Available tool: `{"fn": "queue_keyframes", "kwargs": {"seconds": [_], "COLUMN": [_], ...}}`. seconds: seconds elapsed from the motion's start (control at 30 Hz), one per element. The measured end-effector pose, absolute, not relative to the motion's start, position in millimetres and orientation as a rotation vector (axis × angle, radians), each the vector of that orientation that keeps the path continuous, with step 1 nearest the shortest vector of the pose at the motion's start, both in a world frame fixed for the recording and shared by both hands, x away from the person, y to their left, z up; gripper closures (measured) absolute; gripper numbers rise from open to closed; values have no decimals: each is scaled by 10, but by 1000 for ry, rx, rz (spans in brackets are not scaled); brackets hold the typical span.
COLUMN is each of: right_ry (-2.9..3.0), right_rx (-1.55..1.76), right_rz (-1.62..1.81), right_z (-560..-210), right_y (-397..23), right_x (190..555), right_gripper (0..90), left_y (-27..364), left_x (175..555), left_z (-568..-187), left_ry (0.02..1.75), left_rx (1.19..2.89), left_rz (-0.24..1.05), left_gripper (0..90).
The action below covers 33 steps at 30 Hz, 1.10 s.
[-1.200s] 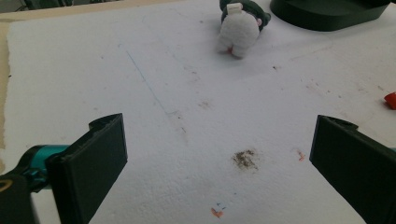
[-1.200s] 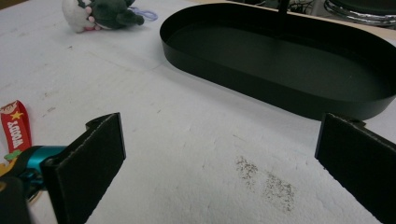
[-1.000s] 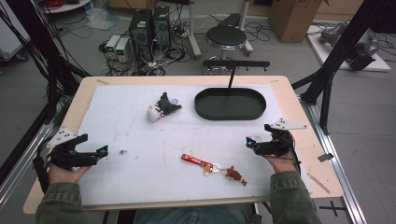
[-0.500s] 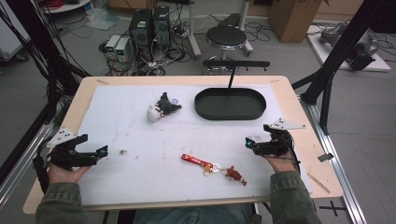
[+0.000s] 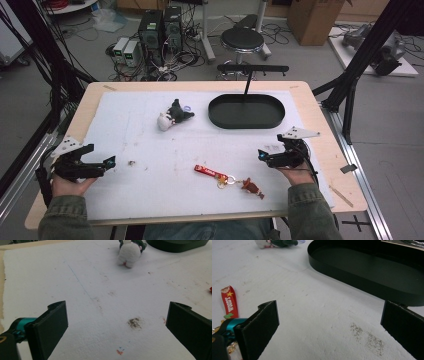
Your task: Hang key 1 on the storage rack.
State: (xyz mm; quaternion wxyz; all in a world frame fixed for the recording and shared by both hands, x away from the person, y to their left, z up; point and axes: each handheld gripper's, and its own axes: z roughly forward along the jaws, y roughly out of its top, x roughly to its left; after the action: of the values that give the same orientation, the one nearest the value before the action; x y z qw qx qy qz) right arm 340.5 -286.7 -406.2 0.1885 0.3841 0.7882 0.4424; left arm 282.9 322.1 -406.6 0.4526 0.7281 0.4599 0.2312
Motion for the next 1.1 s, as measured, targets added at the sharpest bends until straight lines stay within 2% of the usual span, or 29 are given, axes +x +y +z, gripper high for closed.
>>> {"fn": "queue_keyframes", "kwargs": {"seconds": [1.1], "right_ry": [2453], "right_rx": [909], "right_rz": [1160], "right_z": [-3758], "right_y": [-2120], "right_x": [3560], "right_gripper": [8], "left_y": [3233], "left_x": [2827], "left_z": [-4059], "left_ry": [1138], "left_rx": [1806], "left_rz": [574], "left_gripper": [44]}}
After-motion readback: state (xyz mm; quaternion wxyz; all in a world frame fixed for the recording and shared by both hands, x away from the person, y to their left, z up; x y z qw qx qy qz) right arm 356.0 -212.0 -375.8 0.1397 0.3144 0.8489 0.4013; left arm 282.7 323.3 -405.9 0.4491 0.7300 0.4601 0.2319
